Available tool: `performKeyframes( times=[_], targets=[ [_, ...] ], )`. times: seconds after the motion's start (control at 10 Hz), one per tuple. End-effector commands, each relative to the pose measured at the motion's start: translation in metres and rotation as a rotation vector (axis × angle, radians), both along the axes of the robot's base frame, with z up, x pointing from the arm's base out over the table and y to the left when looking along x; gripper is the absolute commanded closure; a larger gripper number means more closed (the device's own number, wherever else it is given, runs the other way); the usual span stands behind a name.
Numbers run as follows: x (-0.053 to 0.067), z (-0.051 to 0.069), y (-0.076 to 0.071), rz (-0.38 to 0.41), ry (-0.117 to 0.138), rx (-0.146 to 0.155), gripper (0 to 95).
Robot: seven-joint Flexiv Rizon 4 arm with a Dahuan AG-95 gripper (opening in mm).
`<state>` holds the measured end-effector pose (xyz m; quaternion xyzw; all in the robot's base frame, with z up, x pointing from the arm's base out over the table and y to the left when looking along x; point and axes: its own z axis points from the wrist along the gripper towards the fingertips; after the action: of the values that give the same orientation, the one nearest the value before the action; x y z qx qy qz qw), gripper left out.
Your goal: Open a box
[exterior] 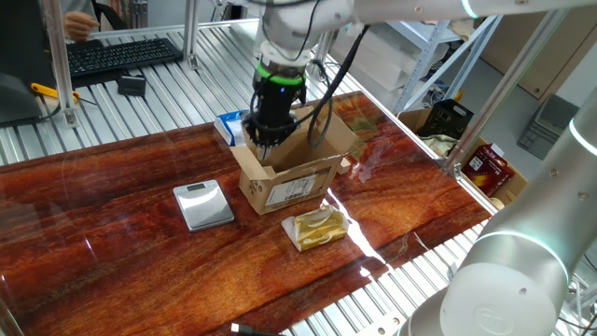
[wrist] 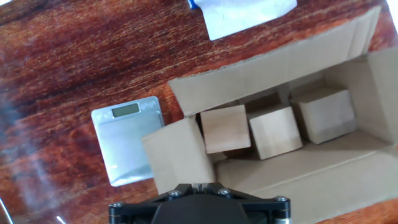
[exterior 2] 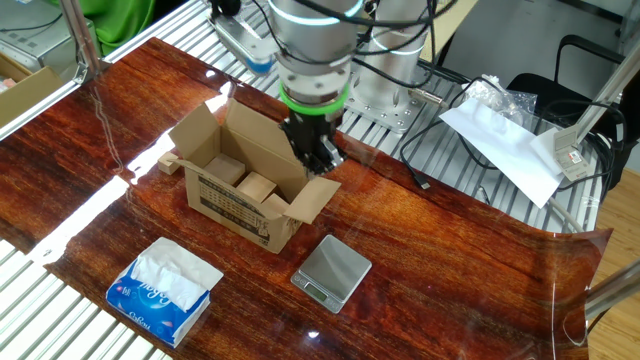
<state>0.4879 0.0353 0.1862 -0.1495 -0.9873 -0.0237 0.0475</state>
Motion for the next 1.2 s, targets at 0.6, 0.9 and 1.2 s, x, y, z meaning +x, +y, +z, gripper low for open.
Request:
performKeyframes(
  times=[0.6,0.9,1.2],
  targets=[
    [0.026,0.031,-0.035,0.110,0.030,0.006,95.0],
    [0.050,0.038,-0.056,0.158,0.042,0.013,95.0],
    [0.064,0.041,-0.070,0.192,0.063,0.018,95.0]
  ],
)
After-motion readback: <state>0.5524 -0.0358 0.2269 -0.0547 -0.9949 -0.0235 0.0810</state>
